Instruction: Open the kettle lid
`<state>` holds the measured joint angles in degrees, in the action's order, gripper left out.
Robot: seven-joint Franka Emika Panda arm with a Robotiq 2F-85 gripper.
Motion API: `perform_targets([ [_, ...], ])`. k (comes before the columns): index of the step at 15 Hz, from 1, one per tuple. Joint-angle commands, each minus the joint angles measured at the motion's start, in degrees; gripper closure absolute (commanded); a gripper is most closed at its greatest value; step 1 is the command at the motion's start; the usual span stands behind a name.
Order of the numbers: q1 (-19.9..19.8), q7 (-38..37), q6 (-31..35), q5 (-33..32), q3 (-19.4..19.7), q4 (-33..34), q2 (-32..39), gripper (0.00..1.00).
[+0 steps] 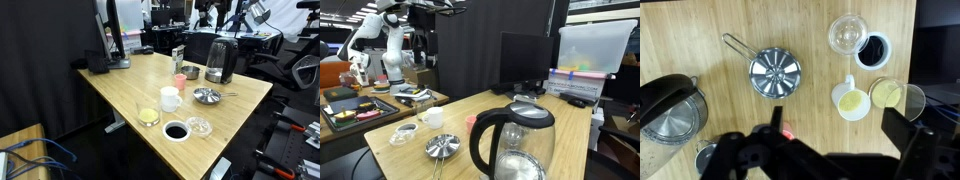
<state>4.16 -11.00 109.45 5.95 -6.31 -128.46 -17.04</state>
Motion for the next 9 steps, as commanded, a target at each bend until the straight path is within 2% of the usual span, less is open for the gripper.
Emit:
perform_targets([
  [1, 0.02, 0.00, -0.13, -0.02, 0.03, 0.10, 0.02, 0.00],
  [7, -0.54, -0.97, 0.67, -0.23, 0.30, 0.43, 0.49, 0.00],
  [9, -1.87, -4.42, 3.38, -1.57, 0.55, -0.23, 0.46, 0.00],
])
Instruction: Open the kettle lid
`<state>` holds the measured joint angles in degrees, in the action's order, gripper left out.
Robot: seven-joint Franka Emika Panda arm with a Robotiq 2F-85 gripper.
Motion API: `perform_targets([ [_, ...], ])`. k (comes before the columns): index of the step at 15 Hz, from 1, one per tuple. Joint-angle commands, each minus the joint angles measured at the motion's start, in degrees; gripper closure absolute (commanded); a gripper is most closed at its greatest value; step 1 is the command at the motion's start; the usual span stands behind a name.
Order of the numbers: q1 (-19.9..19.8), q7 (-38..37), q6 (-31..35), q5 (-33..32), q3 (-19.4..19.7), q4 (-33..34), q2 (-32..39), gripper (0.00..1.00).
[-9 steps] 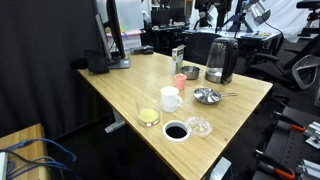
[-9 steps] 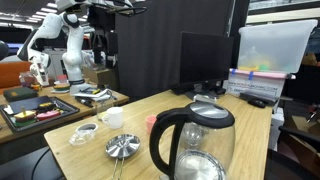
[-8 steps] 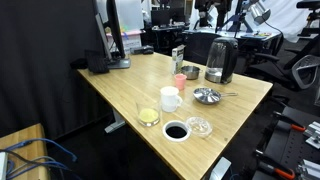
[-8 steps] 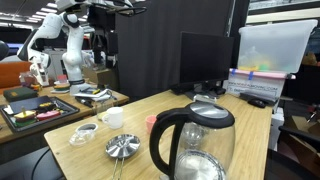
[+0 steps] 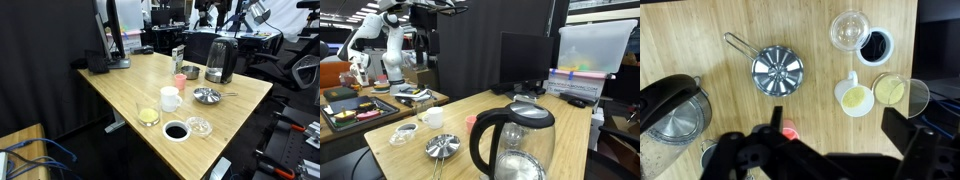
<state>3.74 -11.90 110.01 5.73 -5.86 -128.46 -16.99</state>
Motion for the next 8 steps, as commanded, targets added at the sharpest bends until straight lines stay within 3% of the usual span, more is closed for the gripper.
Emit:
perform_targets([
  [1, -2.17, -5.33, 3.86, -2.00, 0.42, -0.50, 0.43, 0.00],
  [8, -7.47, -19.96, 5.53, -5.03, 2.28, -5.41, -1.91, 0.00],
])
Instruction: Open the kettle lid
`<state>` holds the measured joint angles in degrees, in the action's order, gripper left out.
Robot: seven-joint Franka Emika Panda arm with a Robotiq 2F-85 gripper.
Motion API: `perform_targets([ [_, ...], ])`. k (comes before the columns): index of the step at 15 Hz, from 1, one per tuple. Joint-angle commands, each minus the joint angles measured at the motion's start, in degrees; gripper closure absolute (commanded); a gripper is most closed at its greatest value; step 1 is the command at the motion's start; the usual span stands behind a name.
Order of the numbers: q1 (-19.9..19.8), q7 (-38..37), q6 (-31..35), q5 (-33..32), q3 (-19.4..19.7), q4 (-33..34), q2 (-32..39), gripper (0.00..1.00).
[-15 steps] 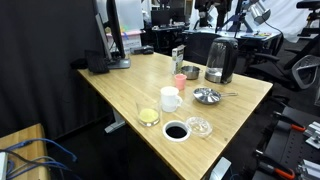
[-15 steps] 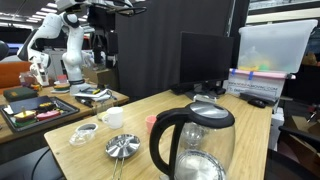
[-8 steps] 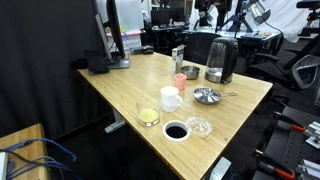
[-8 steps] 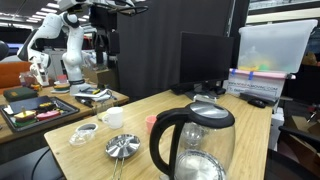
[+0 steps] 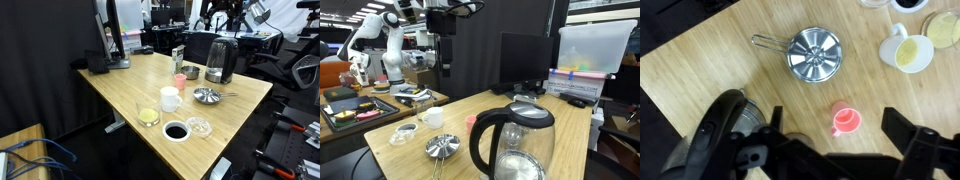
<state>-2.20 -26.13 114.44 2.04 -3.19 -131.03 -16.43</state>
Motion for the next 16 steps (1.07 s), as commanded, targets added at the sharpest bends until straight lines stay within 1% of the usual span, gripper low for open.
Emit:
perform_targets([
  [1, -2.43, -8.92, 2.26, -2.53, -0.53, -4.24, -3.79, 0.00],
  [3, -3.62, -13.92, 2.78, -3.88, -0.63, -5.58, -5.85, 0.00],
  [4, -3.54, -14.91, 1.27, -2.39, -0.22, -5.55, -6.62, 0.00],
  [5, -2.97, -11.88, 0.58, -2.80, 0.02, -3.69, -4.25, 0.00],
  [7, -3.20, -13.78, 0.55, -2.72, -0.08, -4.66, -6.07, 0.00],
  [10, -3.22, -14.28, 0.55, -2.71, -0.10, -5.02, -6.32, 0.00],
  [11, -3.35, -15.54, 1.77, -3.54, -0.77, -4.87, -5.64, 0.00],
  [12, -3.29, -16.31, 2.37, -3.38, -1.10, -4.47, -4.83, 0.03],
  [13, -3.27, -16.68, 2.75, -3.50, -1.31, -4.22, -4.19, 0.01],
  [16, -3.51, -17.94, 4.31, -4.05, -1.27, -4.22, -2.90, 0.00],
])
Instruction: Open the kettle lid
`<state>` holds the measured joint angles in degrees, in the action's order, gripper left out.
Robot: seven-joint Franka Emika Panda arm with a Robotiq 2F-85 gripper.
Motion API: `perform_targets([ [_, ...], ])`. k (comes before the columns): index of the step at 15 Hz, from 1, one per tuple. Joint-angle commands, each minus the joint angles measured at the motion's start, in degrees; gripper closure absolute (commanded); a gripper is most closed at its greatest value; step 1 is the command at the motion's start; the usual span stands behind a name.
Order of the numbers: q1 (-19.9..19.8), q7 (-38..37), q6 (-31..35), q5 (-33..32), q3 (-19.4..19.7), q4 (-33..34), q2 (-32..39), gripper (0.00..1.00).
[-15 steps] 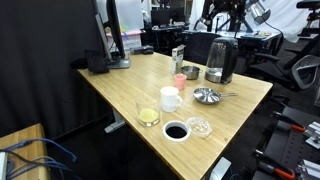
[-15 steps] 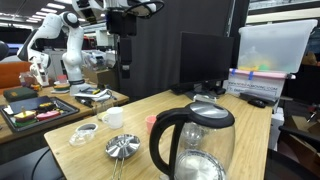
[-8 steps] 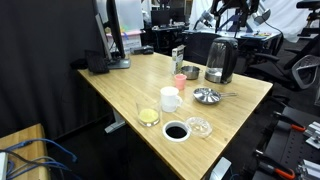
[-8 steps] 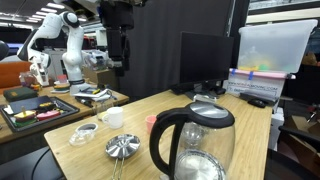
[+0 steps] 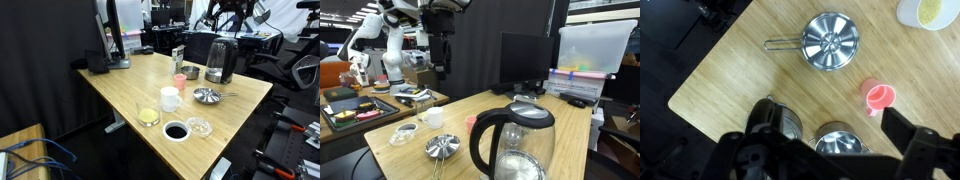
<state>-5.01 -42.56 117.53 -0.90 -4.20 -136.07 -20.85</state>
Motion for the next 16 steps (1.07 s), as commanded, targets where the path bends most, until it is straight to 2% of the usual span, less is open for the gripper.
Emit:
perform_targets([
  [1, -1.31, -2.44, 1.73, -1.62, 0.10, 0.60, 1.70, 0.00],
  [6, -4.18, -5.77, 1.77, -4.82, 2.49, -0.71, 0.91, 0.00],
  [11, -5.69, -6.39, 1.93, -5.24, 4.35, -1.41, 1.78, 0.00],
  [12, -5.82, -6.45, 2.24, -5.15, 4.61, -1.53, 2.08, 0.03],
  [13, -5.89, -6.50, 2.48, -5.11, 4.86, -1.65, 2.31, 0.26],
  [15, -5.88, -6.29, 2.77, -5.06, 5.26, -1.80, 2.41, 0.31],
  [16, -5.85, -6.21, 2.84, -5.07, 5.38, -1.81, 2.43, 0.39],
])
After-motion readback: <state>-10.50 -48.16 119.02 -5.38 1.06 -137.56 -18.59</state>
